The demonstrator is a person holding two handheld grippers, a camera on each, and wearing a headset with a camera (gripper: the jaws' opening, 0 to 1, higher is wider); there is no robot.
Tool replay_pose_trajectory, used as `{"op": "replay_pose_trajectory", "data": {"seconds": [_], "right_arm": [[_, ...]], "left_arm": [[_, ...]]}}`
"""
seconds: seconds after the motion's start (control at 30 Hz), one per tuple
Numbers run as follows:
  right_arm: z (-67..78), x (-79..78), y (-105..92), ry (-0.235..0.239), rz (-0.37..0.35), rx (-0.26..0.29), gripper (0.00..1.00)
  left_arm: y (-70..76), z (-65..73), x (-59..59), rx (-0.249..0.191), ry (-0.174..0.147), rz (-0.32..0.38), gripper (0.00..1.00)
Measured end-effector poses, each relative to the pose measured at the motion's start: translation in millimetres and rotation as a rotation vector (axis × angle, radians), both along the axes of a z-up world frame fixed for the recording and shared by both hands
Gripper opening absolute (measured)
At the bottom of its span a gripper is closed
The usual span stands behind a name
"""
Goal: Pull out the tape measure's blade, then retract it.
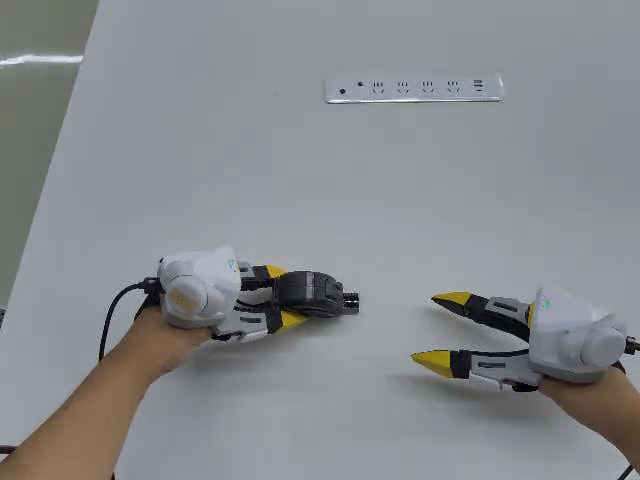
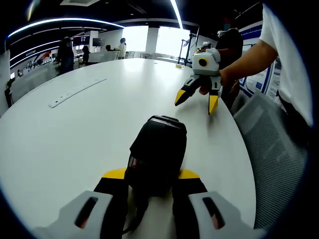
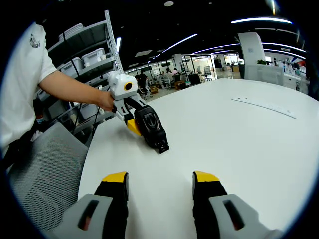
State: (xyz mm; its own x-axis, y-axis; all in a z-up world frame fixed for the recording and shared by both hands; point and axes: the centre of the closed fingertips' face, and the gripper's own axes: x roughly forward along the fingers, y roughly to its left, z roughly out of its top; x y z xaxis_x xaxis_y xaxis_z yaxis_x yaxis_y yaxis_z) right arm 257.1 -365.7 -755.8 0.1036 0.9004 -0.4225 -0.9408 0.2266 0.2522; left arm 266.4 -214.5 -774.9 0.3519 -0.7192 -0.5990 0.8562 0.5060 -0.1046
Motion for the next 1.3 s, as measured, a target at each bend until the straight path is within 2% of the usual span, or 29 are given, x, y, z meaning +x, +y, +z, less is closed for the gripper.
{"op": "replay_pose_trajectory", "data": {"seconds": [0.53,0.63,0.7,0.73,0.8,1.3], "right_arm": [[0.0,1.6,5.1,-0.01,0.005,0.004,0.51],[-2.0,3.4,10.1,-0.014,0.011,0.005,0.5],[-5.0,5.1,12.8,-0.04,0.025,-0.005,0.5],[-5.0,5.3,15.7,-0.031,0.029,0.001,0.49],[-5.0,6.9,20.6,-0.045,0.037,0.005,0.49],[-14.5,15.0,45.6,-0.062,0.094,0.011,0.46]], "left_arm": [[0.8,-0.2,1.0,-0.005,0.0,-0.006,0.29],[0.9,-0.2,1.2,0.0,-0.001,-0.008,0.29],[1.2,-0.2,1.3,0.002,-0.002,-0.007,0.29],[1.6,-0.5,1.3,0.004,-0.001,-0.007,0.29],[1.7,-0.6,1.4,0.007,-0.001,-0.011,0.29],[1.9,-1.1,1.0,0.007,0.004,-0.009,0.29]]}}
